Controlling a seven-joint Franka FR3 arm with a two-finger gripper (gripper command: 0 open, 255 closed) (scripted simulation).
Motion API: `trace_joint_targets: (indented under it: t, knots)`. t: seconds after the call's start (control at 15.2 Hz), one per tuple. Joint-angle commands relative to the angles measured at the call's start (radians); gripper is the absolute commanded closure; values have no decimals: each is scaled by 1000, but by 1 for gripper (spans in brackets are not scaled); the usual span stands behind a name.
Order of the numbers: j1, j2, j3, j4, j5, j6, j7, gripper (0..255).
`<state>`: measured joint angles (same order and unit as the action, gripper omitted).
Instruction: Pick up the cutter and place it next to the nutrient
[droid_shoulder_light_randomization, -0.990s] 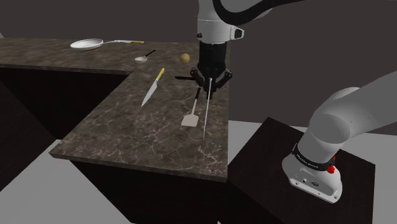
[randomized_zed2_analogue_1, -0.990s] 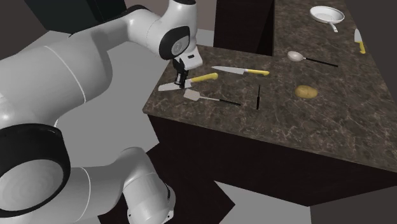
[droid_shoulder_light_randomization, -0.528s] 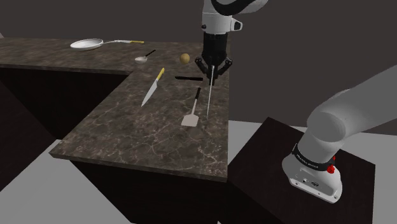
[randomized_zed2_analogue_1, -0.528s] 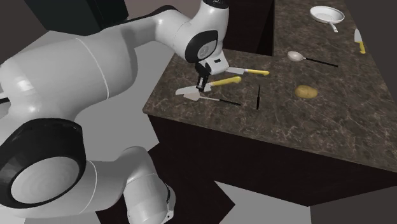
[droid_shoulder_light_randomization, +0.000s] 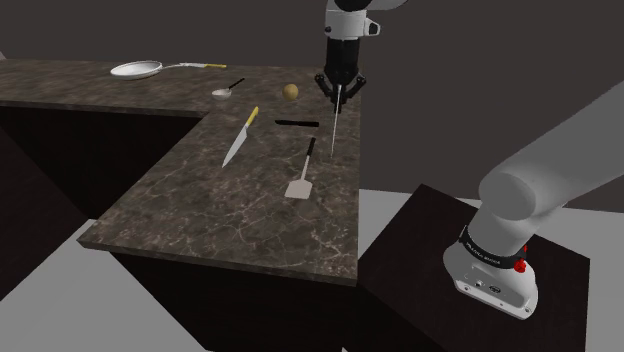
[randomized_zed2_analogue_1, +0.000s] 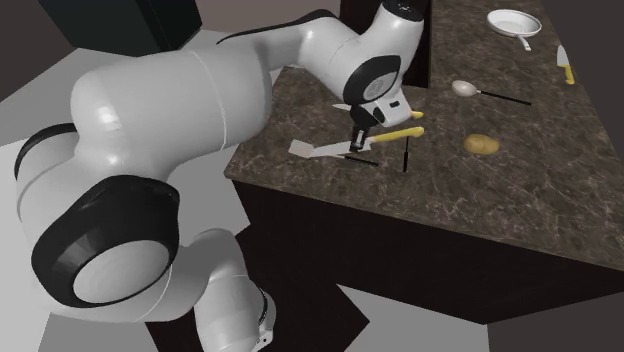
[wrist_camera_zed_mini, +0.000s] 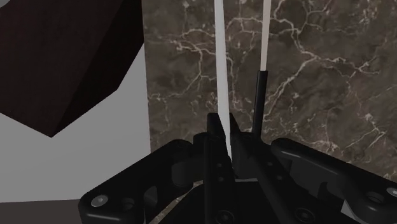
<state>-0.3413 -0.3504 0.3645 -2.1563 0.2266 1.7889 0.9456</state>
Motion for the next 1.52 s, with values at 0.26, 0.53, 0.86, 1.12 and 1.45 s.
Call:
trace_joint_targets:
  t: [0.26, 0.53, 0.86, 1.12, 1.45]
  knots:
    - [-58, 156, -50, 139, -69, -1, -78, 255]
    - [-91, 264, -81, 251, -108, -15, -125, 255]
    - [-125, 412, -114, 423, -152, -50, -178, 255]
    - [-145, 544, -137, 593, -184, -94, -217, 255]
    - [-162, 738, -162, 869, -220, -183, -261, 255]
